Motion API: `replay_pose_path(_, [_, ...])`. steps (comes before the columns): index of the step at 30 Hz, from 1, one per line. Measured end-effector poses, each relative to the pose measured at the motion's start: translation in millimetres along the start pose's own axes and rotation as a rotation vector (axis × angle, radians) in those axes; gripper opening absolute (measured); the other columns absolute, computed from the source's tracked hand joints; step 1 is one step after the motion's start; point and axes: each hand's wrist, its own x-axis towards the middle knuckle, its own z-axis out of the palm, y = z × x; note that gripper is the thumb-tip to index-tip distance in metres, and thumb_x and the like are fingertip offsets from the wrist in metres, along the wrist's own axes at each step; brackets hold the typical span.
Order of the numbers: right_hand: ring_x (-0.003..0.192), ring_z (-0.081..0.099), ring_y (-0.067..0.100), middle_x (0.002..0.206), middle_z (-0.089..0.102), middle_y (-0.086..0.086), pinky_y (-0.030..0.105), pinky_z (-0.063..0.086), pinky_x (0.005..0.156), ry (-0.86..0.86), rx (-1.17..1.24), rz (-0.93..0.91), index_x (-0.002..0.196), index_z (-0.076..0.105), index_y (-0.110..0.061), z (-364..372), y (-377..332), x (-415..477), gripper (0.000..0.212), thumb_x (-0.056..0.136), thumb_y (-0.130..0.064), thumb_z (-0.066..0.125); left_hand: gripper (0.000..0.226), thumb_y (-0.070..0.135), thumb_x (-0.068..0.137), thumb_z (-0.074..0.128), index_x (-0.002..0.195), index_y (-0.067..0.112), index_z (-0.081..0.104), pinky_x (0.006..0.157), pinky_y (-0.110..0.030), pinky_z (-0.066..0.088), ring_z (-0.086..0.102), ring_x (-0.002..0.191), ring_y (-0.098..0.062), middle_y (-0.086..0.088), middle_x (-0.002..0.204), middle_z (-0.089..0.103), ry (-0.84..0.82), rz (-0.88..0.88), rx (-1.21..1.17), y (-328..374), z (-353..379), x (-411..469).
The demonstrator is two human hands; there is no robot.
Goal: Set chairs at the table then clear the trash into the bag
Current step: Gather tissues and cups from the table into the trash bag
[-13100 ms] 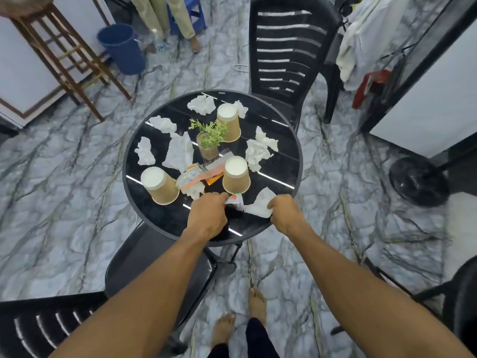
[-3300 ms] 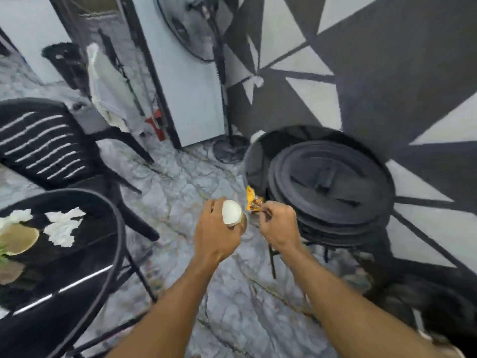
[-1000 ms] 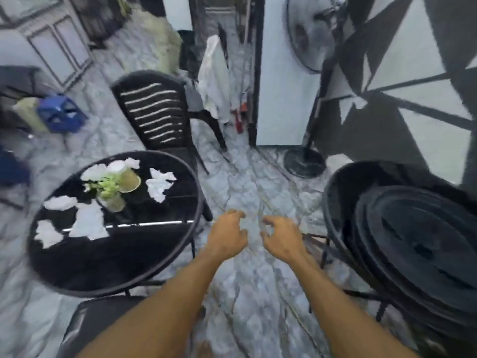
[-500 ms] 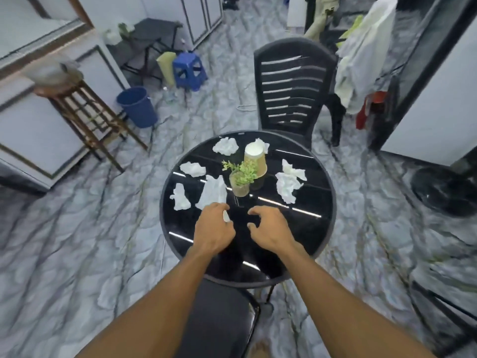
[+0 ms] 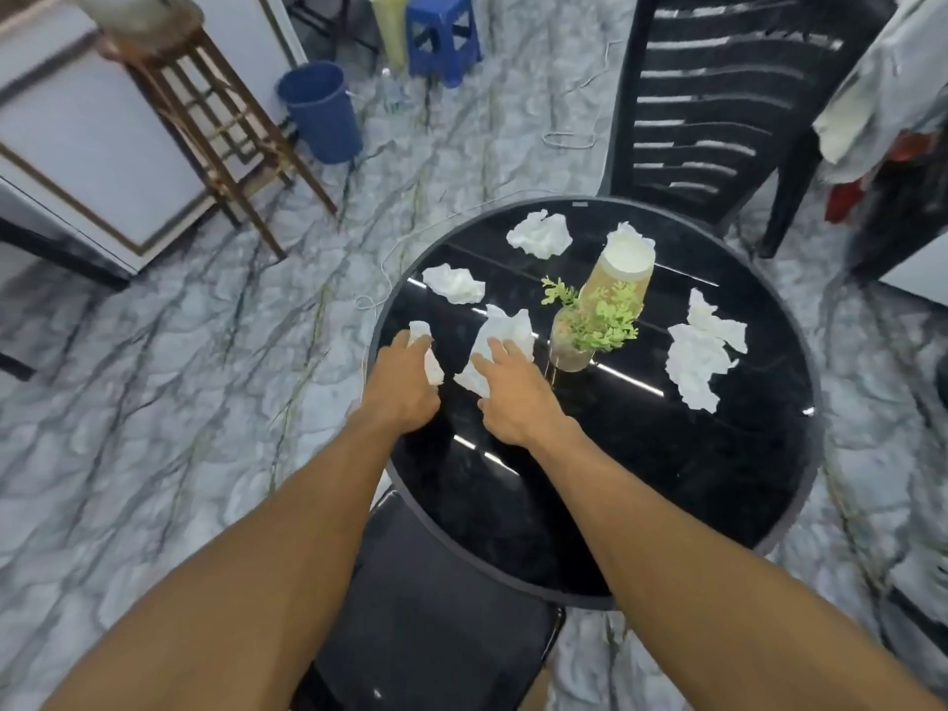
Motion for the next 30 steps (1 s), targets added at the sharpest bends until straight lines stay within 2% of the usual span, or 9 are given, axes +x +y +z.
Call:
replay_pose_path(3, [0.122, 0.046, 0.030, 0.129, 0.050, 0.008, 0.041, 0.047, 0.098, -0.016, -0.047, -0.022, 0.135, 0.057, -0.017, 7.4, -1.0, 0.4, 0.049, 0.087, -0.008, 0.062, 0.045, 0.002, 0.084, 0.068, 0.128, 0.004, 0.060, 0.103, -0.042, 0.045, 0.054, 0.121, -0.035, -0.015, 0.130, 0.057, 0.017, 0.004, -0.051, 0.9, 7.3, -3.6])
replay_pose_path(6, [0.100, 0.060, 0.035, 0.114, 0.056, 0.014, 0.042, 0.054, 0.086, 0.010, 0.169, 0.090, 0.111, 0.071, -0.007, 7.5, 1.0, -6.5, 0.036, 0.081, 0.007, 0.057, 0.040, 0.001, 0.089, 0.065, 0.128, 0.006, 0.065, 0.103, -0.038, 0.046, 0.056, 0.123, -0.033, -0.015, 0.132, 0.060, 0.036, -0.031, -0.080, 10.2, 10.1, -9.8])
replay_pose_path(8, [0.092, 0.063, 0.031, 0.099, 0.063, 0.014, 0.036, 0.054, 0.073, 0.041, 0.297, 0.147, 0.094, 0.073, -0.002, 7.0, 4.8, -13.3, 0.033, 0.075, 0.014, 0.052, 0.036, 0.000, 0.089, 0.063, 0.124, 0.008, 0.068, 0.099, -0.036, 0.049, 0.058, 0.121, -0.032, -0.014, 0.129, 0.061, 0.031, -0.047, -0.107, 17.1, 12.4, -16.1])
replay_pose_path(10, [0.088, 0.059, 0.023, 0.088, 0.065, 0.009, 0.030, 0.047, 0.067, 0.107, 0.436, 0.183, 0.088, 0.074, -0.002, 6.5, 9.3, -23.9, 0.035, 0.072, 0.017, 0.050, 0.030, -0.002, 0.086, 0.062, 0.114, 0.007, 0.072, 0.091, -0.030, 0.050, 0.062, 0.113, -0.030, -0.013, 0.121, 0.065, 0.040, -0.037, -0.124, 25.0, 14.9, -25.0])
replay_pose_path(15, [0.095, 0.064, 0.018, 0.103, 0.071, 0.004, 0.027, 0.052, 0.087, 0.246, 0.611, 0.283, 0.116, 0.073, -0.015, -6.7, 22.7, -75.0, 0.040, 0.084, 0.004, 0.059, 0.027, 0.002, 0.084, 0.064, 0.108, 0.011, 0.074, 0.084, -0.026, 0.049, 0.065, 0.105, -0.025, -0.008, 0.113, 0.069, 0.028, 0.006, -0.168, 55.6, 25.0, -57.1])
replay_pose_path(19, [0.095, 0.068, 0.022, 0.101, 0.075, 0.005, 0.037, 0.056, 0.089, 0.297, 0.624, 0.353, 0.108, 0.076, -0.015, -14.3, 48.7, -130.3, 0.033, 0.085, 0.002, 0.061, 0.027, 0.004, 0.081, 0.062, 0.104, 0.014, 0.074, 0.081, -0.032, 0.054, 0.066, 0.094, -0.023, -0.005, 0.104, 0.071, -0.013, 0.114, -0.154, 100.6, 35.8, -86.1])
replay_pose_path(22, [0.091, 0.067, 0.019, 0.099, 0.074, 0.003, 0.031, 0.055, 0.086, 0.341, 0.635, 0.439, 0.105, 0.077, -0.015, -21.5, 76.9, -188.6, 0.029, 0.087, 0.001, 0.061, 0.026, 0.005, 0.082, 0.062, 0.103, 0.016, 0.072, 0.074, -0.027, 0.047, 0.064, 0.090, -0.019, -0.002, 0.101, 0.070, -0.061, 0.196, -0.160, 148.6, 48.6, -112.8])
replay_pose_path(26, [0.080, 0.061, 0.009, 0.090, 0.071, -0.007, 0.022, 0.049, 0.078, 0.449, 0.655, 0.567, 0.101, 0.079, -0.017, -25.7, 125.3, -283.9, 0.025, 0.087, -0.002, 0.064, 0.025, 0.008, 0.083, 0.065, 0.105, 0.019, 0.072, 0.080, -0.029, 0.052, 0.067, 0.093, -0.022, -0.002, 0.100, 0.073, -0.123, 0.323, -0.175, 228.4, 73.6, -157.5])
replay_pose_path(30, [0.082, 0.068, 0.017, 0.091, 0.077, 0.001, 0.029, 0.053, 0.080, 0.609, 0.667, 0.738, 0.096, 0.080, -0.017, -29.9, 179.4, -401.4, 0.020, 0.083, -0.006, 0.069, 0.040, 0.008, 0.080, 0.062, 0.118, 0.021, 0.068, 0.082, -0.034, 0.055, 0.068, 0.094, -0.025, -0.002, 0.103, 0.075, -0.199, 0.537, -0.182, 327.1, 108.4, -225.7])
